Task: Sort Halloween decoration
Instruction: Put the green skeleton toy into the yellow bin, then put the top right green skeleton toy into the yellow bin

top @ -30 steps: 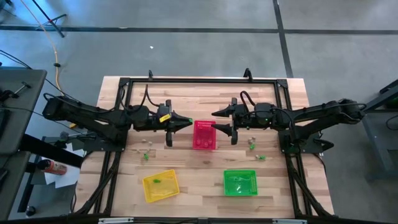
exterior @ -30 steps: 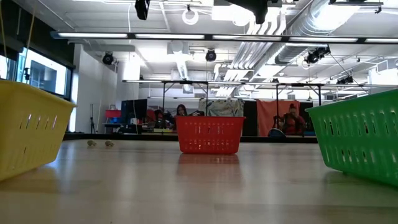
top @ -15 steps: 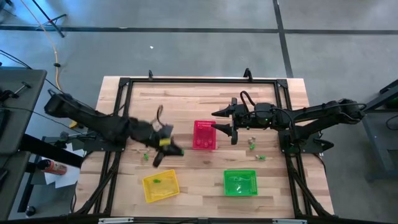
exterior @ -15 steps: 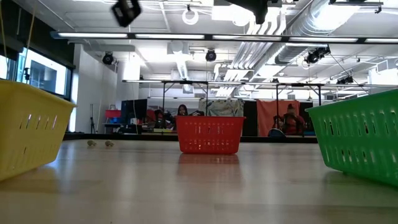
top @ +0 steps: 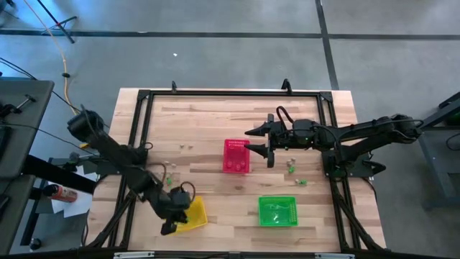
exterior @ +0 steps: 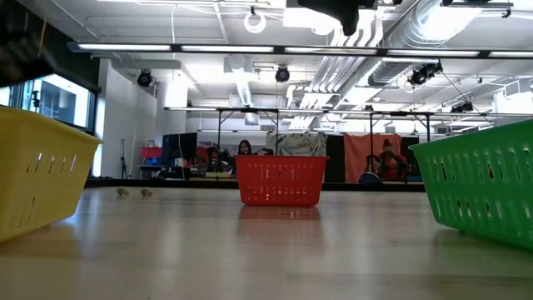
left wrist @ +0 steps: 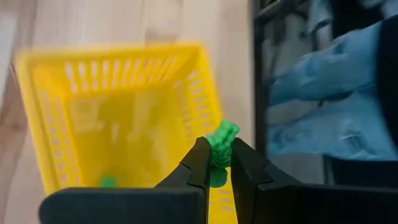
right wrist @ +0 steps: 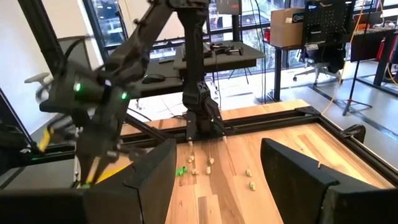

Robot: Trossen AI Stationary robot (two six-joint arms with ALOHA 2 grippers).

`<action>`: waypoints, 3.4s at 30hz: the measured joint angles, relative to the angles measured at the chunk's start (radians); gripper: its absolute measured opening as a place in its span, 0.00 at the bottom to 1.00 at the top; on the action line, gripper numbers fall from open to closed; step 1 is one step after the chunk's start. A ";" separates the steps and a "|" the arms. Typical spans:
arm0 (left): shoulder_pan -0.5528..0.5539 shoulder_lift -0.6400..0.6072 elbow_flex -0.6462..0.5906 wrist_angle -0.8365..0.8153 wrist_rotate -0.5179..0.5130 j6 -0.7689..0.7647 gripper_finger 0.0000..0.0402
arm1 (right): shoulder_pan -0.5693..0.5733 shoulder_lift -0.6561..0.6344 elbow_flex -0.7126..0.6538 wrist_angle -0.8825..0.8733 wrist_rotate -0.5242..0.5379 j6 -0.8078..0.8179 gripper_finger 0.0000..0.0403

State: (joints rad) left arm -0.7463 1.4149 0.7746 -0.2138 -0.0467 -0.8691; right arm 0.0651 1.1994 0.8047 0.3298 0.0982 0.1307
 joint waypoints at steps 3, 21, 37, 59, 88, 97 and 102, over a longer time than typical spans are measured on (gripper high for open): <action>-0.009 0.074 0.000 -0.001 0.004 -0.020 0.05 | 0.000 0.000 0.000 -0.004 0.000 0.000 0.56; 0.047 0.144 0.000 -0.003 0.078 0.015 0.25 | 0.000 0.000 0.000 -0.020 0.000 0.001 0.56; 0.248 -0.132 -0.002 0.010 0.068 0.190 0.44 | 0.000 0.000 -0.002 -0.012 0.000 0.023 0.56; 0.716 -0.288 -0.001 0.532 -0.135 0.793 0.43 | 0.000 0.000 -0.002 0.094 0.007 0.027 0.56; 0.714 -0.289 -0.001 0.556 -0.258 0.775 0.43 | -0.016 0.016 -0.002 -1.186 -0.040 1.200 0.56; 0.714 -0.289 -0.001 0.548 -0.254 0.775 0.43 | 0.065 0.114 -0.002 -1.321 -0.130 1.346 0.56; 0.714 -0.289 -0.001 0.542 -0.254 0.776 0.43 | 0.080 0.186 -0.002 -1.315 -0.134 1.357 0.56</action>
State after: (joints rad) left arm -0.0322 1.1259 0.7738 0.3286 -0.3006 -0.0935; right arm 0.1448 1.3849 0.8032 -0.9855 -0.0354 1.4873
